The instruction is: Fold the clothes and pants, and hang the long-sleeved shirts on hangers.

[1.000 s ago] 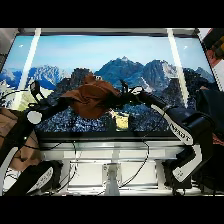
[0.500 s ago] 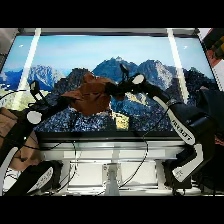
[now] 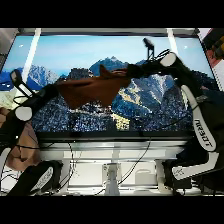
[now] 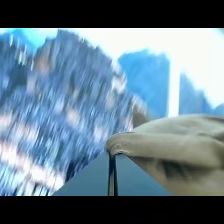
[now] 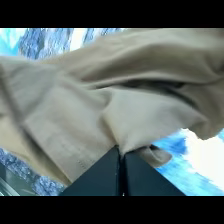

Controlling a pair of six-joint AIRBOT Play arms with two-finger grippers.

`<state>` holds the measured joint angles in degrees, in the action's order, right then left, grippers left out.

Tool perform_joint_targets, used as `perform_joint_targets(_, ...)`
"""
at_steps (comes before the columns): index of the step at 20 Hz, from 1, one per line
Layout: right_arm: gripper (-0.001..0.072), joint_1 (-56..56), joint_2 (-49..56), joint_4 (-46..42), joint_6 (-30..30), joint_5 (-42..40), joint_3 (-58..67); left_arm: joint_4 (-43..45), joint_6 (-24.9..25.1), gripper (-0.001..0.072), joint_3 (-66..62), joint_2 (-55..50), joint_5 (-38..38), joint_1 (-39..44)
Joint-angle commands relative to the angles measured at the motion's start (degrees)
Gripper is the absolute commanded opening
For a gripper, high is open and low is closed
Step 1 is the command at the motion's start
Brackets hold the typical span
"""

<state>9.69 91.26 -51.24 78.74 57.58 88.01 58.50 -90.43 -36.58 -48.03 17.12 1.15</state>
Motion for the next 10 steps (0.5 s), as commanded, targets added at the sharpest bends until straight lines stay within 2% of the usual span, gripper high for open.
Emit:
perform_joint_targets(1, 0.0013, -4.2, -4.3, -1.5, -3.4, 4.7, 0.3, 0.2, 0.0, 0.0014, -4.3, 0.3, -3.0, -0.5)
perform_joint_targets(3, 0.0013, -4.8, -7.1, -1.5, -6.8, 6.4, 0.5, 0.2, 0.0, 0.0014, -7.9, 0.4, -4.1, -0.5)
perform_joint_targets(5, 0.0013, -4.9, -10.3, -1.6, -9.6, 7.8, 1.0, 0.2, 2.5, 0.0014, -12.0, 0.4, -4.7, -0.5)
perform_joint_targets(7, 0.0014, -5.1, -13.8, -1.7, -10.9, 7.6, 1.0, 0.2, 5.2, 0.0014, -16.7, 0.4, -4.7, -0.5)
perform_joint_targets(10, 0.0013, -5.4, -19.4, -1.7, -11.0, 9.1, 1.0, 0.2, 6.1, 0.0014, -23.2, 1.4, -4.7, -0.5)
